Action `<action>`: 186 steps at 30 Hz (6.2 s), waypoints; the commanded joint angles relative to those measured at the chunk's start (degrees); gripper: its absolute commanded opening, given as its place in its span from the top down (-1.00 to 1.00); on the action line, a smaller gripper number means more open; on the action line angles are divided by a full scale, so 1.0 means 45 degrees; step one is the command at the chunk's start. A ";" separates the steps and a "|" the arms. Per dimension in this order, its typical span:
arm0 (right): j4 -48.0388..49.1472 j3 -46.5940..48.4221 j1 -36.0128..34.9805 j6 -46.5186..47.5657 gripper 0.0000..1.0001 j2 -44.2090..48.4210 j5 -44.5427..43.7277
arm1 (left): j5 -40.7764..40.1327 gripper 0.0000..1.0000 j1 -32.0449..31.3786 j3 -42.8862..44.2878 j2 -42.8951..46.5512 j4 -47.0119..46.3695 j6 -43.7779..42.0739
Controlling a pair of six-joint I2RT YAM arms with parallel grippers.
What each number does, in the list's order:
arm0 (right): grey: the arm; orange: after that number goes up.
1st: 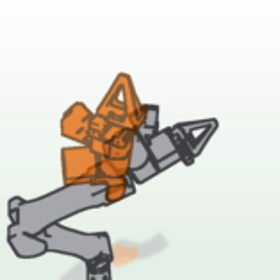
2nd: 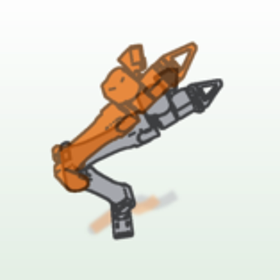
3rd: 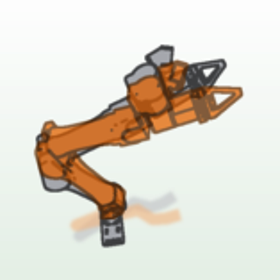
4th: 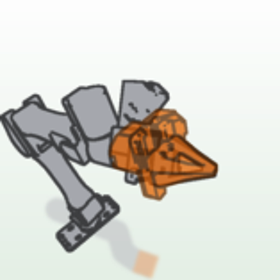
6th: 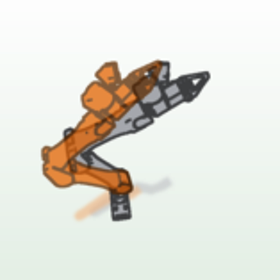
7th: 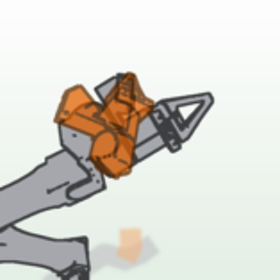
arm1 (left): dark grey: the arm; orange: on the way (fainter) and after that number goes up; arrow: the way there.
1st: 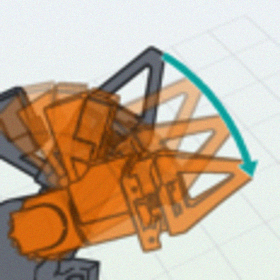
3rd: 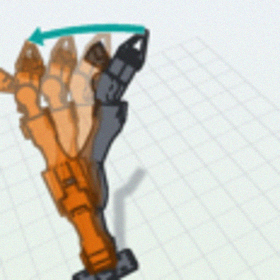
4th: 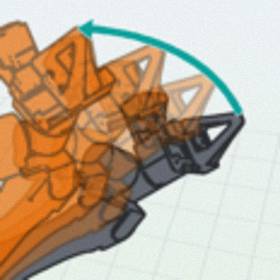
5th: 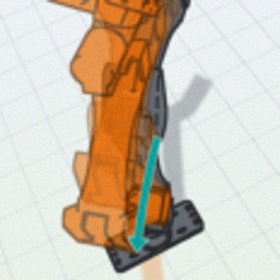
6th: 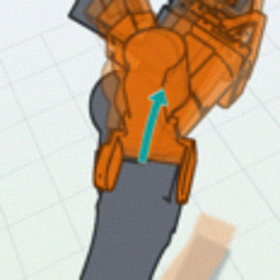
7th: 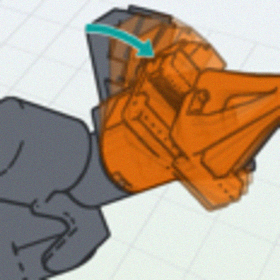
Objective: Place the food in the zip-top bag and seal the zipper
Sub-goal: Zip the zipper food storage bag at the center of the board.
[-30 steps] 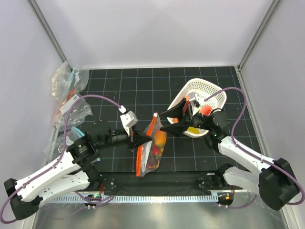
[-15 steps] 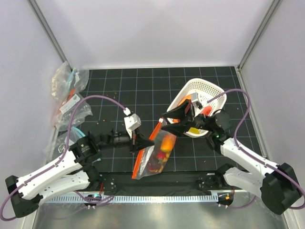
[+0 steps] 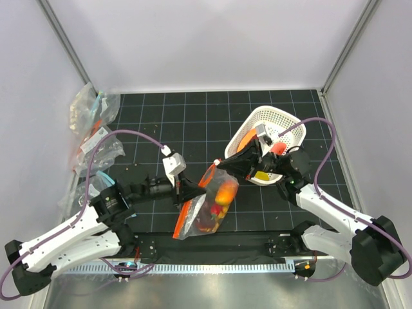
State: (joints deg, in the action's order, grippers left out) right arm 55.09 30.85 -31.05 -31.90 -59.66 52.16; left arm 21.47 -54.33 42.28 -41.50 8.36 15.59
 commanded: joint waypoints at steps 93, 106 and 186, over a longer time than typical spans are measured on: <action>-0.7789 0.3183 -0.3296 0.4608 0.99 -0.0473 -0.3017 | -0.3034 0.25 -0.0018 -0.1076 0.0842 -0.3284 -0.1044; -0.7652 0.3027 -0.3296 0.4569 0.98 -0.0239 -0.3075 | -0.3619 0.77 -0.0018 -0.0978 0.0783 -0.2815 -0.0946; -0.6734 0.2109 -0.3315 0.4511 0.98 0.0738 -0.4639 | -0.3678 0.10 -0.0018 -0.1212 0.0412 -0.3147 -0.0673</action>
State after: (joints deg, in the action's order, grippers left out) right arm 22.24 37.39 -45.54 -12.25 -56.21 29.63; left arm 6.39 -54.37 36.95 -41.19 -3.11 13.04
